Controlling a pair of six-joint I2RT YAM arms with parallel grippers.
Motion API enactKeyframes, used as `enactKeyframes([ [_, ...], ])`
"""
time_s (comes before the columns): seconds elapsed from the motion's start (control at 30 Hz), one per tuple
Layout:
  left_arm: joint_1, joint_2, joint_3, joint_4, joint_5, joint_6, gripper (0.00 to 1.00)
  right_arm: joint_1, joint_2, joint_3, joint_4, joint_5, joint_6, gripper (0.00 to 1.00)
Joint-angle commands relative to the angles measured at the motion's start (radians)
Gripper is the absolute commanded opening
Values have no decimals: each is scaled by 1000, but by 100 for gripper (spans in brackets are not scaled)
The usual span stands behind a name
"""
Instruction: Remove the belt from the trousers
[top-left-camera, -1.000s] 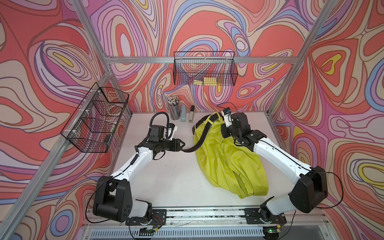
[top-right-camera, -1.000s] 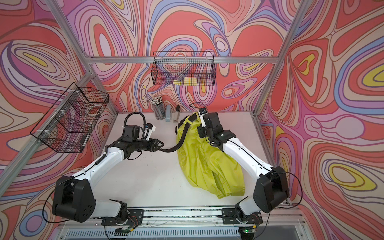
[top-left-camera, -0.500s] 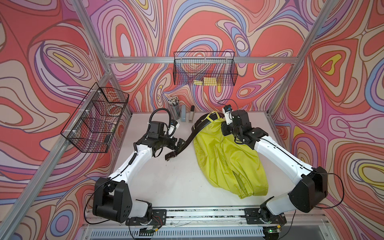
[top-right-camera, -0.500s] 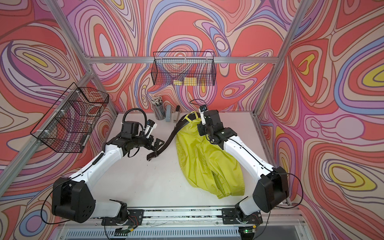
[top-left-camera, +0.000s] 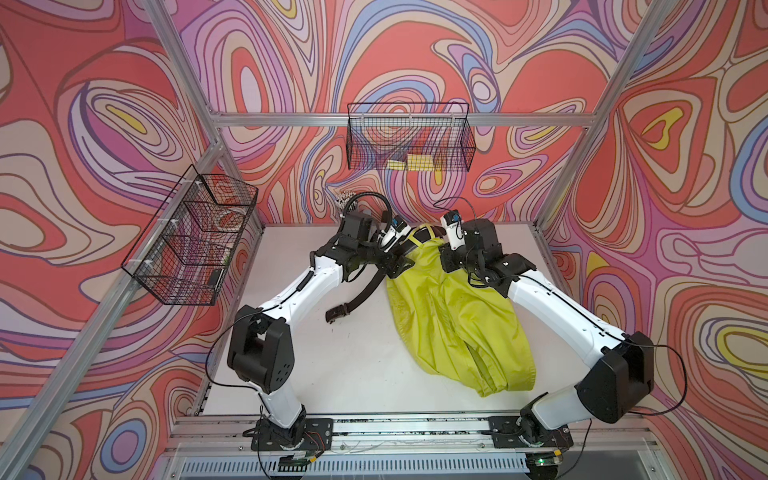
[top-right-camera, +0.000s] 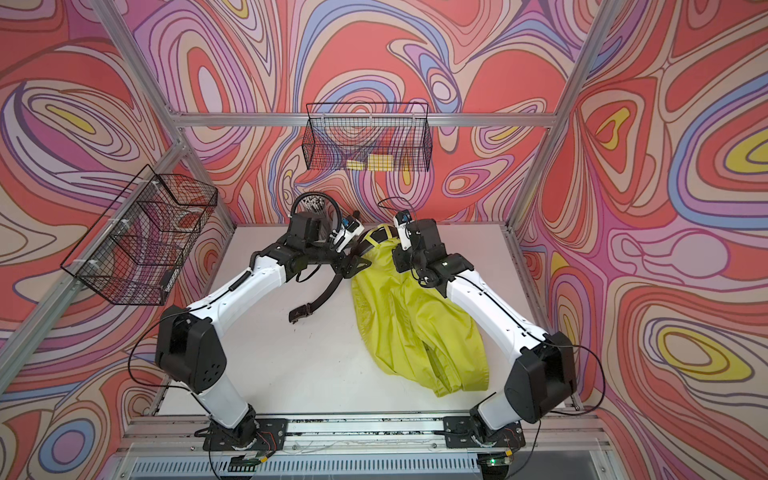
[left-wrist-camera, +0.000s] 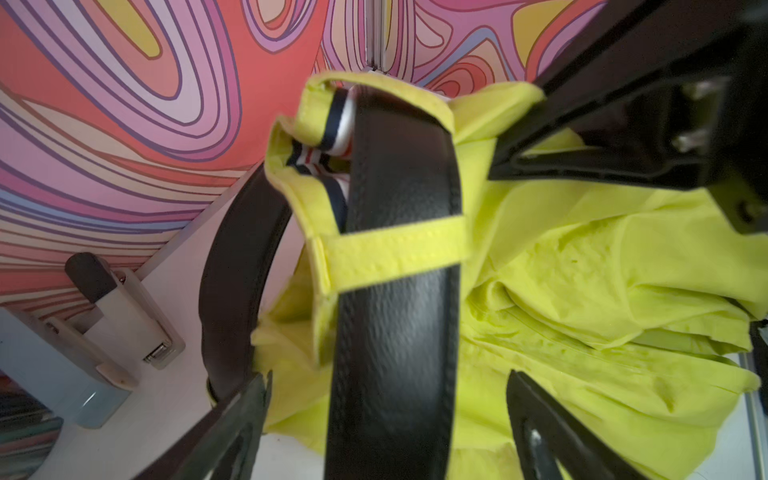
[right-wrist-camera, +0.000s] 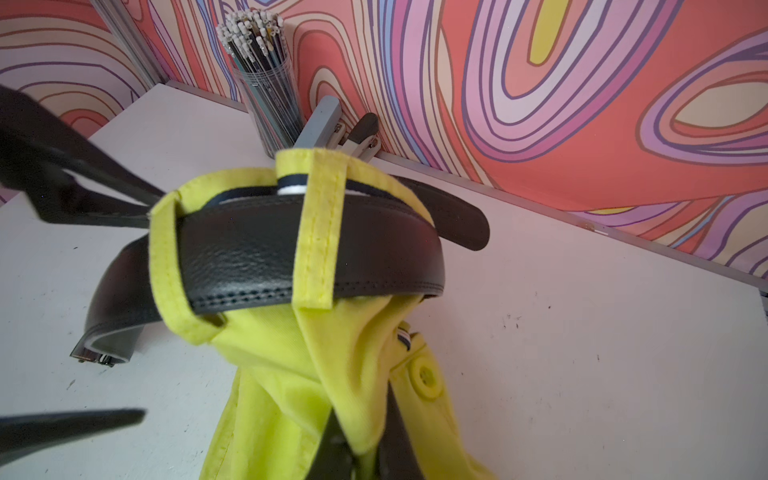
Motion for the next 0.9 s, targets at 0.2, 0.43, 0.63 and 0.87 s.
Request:
enactKeyframes([
  [0.2,-11,13,170,-229,16,108,3,3,15,17,62,-32,-5,58],
  [0.43,-10,-99,107,-179,14,119,0,6,151,84,58,-197,11,78],
  [0.63,-10,-144,113,-169,-11,93,0,30,228,130,9,-133,16,49],
  [0.87,-9,-213,99,-188,-54,114,0,28,201,78,4,96,58,0],
])
